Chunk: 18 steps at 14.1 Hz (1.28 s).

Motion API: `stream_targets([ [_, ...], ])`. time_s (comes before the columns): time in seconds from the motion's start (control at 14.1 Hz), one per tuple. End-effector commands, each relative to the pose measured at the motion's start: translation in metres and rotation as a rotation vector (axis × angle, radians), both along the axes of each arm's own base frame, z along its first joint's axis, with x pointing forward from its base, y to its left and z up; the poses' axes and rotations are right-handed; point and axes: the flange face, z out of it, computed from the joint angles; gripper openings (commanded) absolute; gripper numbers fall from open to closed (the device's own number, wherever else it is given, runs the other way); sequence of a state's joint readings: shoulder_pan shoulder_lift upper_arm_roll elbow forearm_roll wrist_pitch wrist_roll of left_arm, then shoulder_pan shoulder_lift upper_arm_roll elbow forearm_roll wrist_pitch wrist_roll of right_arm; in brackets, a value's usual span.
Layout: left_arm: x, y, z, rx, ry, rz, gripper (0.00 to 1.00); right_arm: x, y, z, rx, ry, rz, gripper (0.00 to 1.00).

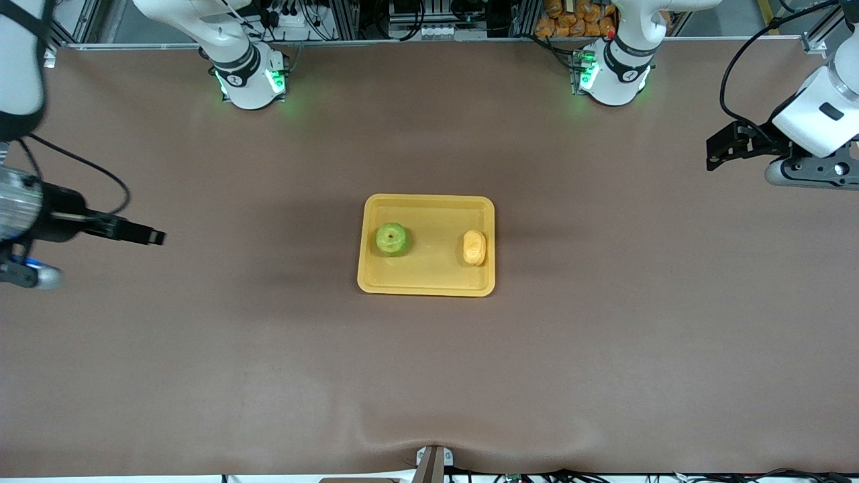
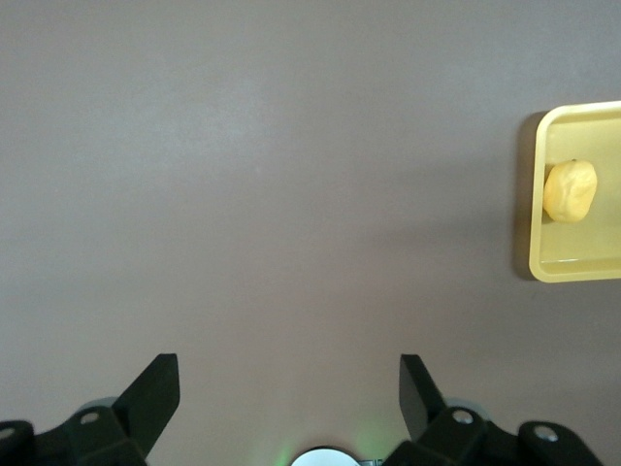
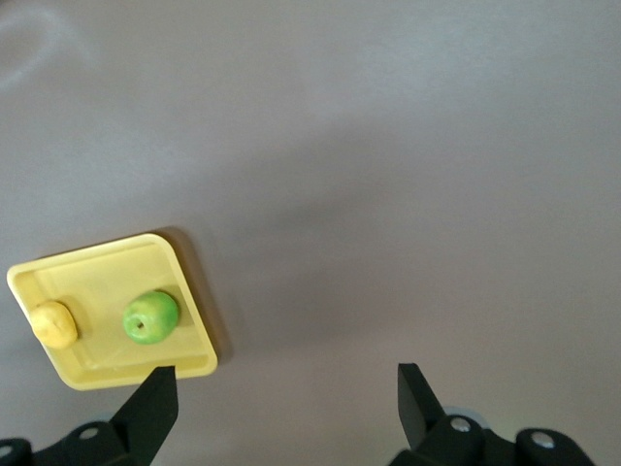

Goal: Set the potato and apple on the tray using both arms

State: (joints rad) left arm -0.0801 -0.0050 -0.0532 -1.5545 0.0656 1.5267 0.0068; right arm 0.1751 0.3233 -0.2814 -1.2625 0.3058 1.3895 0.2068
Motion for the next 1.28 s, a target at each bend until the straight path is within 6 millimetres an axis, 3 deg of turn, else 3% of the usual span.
stream_targets([
  [0.0, 0.0, 0.002, -0.001, -0.002, 0.012, -0.008, 1.0, -0.016, -0.017, 0.031, -0.043, -0.01, 0.031, 1.0],
  [0.28, 0.003, 0.002, -0.002, -0.016, 0.013, -0.008, 1.0, -0.042, -0.026, 0.074, -0.101, -0.062, 0.018, 1.0],
  [0.64, 0.012, -0.008, -0.007, -0.018, -0.019, -0.04, 1.0, -0.071, -0.045, 0.099, -0.083, -0.073, -0.007, 1.0],
  [0.78, 0.011, -0.011, -0.006, -0.014, -0.021, -0.046, 1.0, -0.082, -0.054, 0.097, -0.072, -0.074, -0.022, 1.0],
  [1.21, 0.011, -0.012, -0.005, -0.011, -0.021, -0.054, 1.0, -0.102, -0.031, 0.097, -0.153, -0.097, 0.034, 1.0],
])
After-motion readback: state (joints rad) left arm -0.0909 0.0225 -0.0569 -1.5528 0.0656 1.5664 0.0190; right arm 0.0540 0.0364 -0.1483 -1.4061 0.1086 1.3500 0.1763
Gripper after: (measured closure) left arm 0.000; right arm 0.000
